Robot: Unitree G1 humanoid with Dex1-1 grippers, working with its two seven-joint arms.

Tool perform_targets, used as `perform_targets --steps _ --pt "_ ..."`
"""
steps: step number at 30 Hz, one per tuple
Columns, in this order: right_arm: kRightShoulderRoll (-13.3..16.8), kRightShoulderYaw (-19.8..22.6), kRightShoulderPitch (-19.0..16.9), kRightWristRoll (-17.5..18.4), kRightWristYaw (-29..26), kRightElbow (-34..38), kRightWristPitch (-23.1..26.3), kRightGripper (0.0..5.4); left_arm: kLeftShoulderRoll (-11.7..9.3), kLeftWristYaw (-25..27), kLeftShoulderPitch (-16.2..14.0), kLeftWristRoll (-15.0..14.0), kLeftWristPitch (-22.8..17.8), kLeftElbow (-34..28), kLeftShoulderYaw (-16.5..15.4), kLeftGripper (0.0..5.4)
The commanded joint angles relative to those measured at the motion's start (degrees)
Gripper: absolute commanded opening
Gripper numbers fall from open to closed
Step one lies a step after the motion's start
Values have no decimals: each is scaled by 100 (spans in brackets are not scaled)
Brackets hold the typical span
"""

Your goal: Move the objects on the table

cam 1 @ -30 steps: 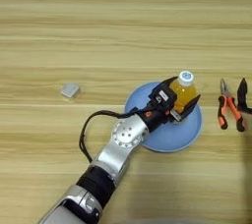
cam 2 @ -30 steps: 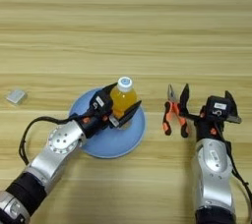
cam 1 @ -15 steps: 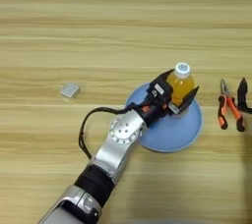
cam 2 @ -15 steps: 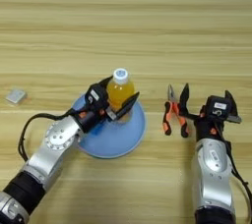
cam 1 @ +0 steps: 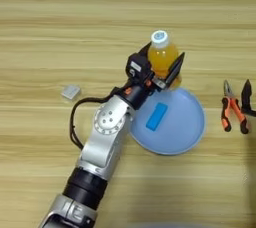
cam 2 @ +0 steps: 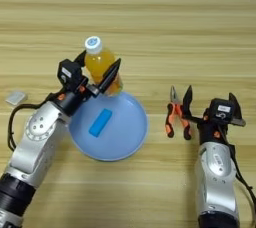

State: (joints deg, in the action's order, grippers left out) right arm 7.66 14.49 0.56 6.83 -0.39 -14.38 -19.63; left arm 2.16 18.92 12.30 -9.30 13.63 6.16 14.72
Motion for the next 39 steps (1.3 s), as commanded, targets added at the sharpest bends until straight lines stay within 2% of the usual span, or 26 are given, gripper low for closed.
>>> perform_targets --steps 1,3,8,18,21,24,31,33,39 --pt "-29 0 -9 -1 15 16 6 540 -164 -195 80 69 -74 43 -423 347" --pt "-30 -2 -13 -3 13 21 4 540 -261 -287 74 154 -72 142 -583 347" --pt "-18 6 -1 1 -3 5 4 540 -438 -323 -35 140 -1 309 -909 347" --pt "-4 4 27 -2 -20 -20 7 540 -574 -349 -102 168 174 716 -1327 347" --pt "-4 0 23 -5 -17 2 23 540 -615 -367 -119 250 229 870 -1371 347" --pt "-8 -9 25 -8 -19 9 34 540 -713 -476 -152 554 262 1102 -1327 347" --pt "-6 -24 53 -12 -24 4 56 540 -728 -458 -207 745 277 1390 -1251 347" --pt "-6 -32 64 -15 -24 14 67 540 -765 -576 -177 918 293 1515 -1213 347" --pt "5 -34 73 -11 -25 14 69 540 -753 -603 -63 967 334 1847 -1189 347"
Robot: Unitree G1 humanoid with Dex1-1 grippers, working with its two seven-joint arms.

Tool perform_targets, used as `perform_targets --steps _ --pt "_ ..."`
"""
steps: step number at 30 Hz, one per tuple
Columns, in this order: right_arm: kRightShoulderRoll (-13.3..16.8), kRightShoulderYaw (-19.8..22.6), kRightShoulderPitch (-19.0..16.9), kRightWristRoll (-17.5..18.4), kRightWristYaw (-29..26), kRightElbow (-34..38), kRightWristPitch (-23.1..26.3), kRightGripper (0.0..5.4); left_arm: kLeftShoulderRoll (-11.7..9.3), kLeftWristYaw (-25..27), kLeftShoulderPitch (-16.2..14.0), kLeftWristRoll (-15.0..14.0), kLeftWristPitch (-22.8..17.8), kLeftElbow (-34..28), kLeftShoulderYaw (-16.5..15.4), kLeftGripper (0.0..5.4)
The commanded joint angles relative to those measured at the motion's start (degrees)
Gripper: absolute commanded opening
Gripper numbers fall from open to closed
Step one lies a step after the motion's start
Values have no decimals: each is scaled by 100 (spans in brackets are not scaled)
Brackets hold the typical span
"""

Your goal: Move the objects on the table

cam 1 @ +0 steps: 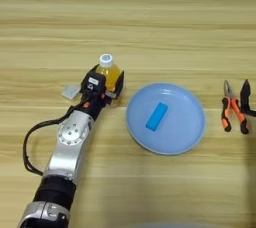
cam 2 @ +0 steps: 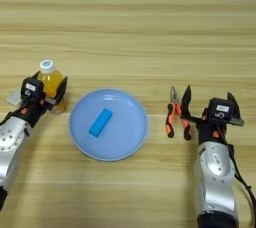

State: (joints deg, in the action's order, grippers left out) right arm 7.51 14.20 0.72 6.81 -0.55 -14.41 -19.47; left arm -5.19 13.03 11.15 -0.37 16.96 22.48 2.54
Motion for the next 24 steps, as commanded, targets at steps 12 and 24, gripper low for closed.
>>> perform_targets --steps 12,24 --pt "34 -1 77 -8 -14 -7 53 540 -8 -128 163 94 327 772 -12 347" --pt "37 0 60 -10 -21 -19 36 540 35 -206 157 -32 472 808 -79 473"
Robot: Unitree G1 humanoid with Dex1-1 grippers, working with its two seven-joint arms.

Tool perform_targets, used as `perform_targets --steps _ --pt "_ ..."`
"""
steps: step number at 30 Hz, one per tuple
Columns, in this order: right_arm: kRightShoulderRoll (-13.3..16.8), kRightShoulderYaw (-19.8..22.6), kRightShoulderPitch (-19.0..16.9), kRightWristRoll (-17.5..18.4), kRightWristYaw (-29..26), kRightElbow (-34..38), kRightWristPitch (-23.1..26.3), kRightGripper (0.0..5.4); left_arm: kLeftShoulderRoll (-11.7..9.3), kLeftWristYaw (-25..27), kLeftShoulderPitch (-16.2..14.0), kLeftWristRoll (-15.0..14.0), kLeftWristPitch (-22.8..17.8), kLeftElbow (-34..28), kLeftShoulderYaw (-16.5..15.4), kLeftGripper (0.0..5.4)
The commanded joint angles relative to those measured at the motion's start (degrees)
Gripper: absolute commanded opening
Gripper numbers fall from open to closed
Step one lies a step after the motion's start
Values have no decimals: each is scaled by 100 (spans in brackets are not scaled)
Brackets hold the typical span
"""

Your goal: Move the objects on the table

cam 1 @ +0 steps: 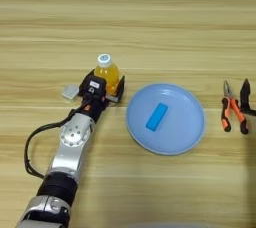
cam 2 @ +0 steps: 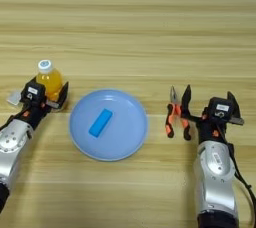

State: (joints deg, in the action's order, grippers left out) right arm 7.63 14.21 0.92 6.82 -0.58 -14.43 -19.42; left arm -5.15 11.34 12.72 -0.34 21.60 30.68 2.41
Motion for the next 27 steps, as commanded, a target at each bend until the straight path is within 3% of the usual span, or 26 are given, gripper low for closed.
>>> perform_targets --steps 1,6,12,17,27 --pt "22 -1 38 -11 -17 -20 27 540 25 -33 0 -35 16 -22 -68 489" --pt "11 -4 30 -18 3 10 41 540 41 17 25 -49 68 -39 -82 537" --pt "10 -7 45 -18 3 -10 35 540 137 73 295 -94 111 125 -84 539" --pt "2 -9 22 -19 3 -5 23 540 315 448 481 -463 25 6 -123 539" --pt "-9 -27 12 -19 -12 -21 13 540 295 314 598 -391 53 -255 -170 539"
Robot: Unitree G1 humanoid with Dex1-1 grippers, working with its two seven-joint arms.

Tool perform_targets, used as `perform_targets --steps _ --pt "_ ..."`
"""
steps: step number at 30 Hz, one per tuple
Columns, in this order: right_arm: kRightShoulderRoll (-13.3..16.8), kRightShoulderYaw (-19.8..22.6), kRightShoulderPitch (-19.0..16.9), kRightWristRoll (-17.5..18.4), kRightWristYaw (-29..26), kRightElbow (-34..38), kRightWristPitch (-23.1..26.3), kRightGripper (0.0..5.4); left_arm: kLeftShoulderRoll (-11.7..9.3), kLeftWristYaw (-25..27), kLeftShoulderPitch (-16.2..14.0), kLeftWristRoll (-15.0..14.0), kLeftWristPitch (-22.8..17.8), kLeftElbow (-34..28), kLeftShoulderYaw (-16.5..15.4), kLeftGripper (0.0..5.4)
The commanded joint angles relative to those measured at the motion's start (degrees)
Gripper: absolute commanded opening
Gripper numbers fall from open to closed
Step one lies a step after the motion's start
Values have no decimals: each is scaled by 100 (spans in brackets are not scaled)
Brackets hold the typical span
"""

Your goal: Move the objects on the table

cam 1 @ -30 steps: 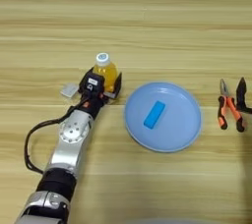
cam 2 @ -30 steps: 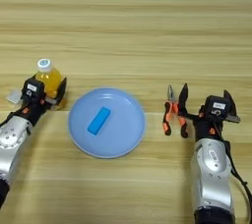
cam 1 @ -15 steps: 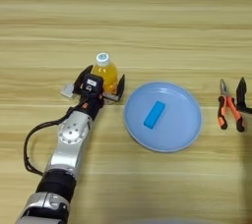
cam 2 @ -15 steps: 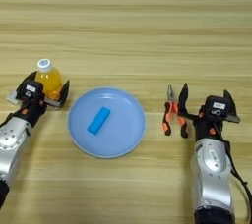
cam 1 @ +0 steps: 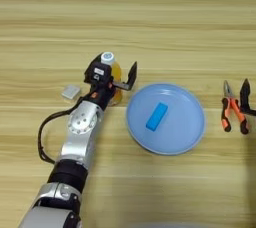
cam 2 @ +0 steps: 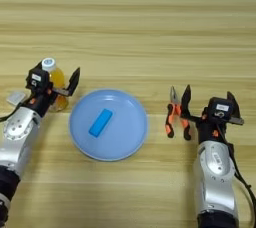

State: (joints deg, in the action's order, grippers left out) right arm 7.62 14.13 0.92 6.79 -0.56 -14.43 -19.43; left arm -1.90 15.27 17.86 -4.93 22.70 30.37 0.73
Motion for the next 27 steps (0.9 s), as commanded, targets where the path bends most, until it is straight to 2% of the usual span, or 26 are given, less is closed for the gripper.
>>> perform_targets --steps 1,20,27 --pt "-9 -21 10 -16 -16 -17 15 540 -38 -98 53 85 -67 -323 -1 539" --pt "-11 -39 68 -19 -12 -70 -3 540 -180 -244 -53 142 -183 -825 -21 539" --pt "-6 -39 78 -13 -20 -77 -3 540 -275 -251 -178 66 -293 -1312 -106 539"
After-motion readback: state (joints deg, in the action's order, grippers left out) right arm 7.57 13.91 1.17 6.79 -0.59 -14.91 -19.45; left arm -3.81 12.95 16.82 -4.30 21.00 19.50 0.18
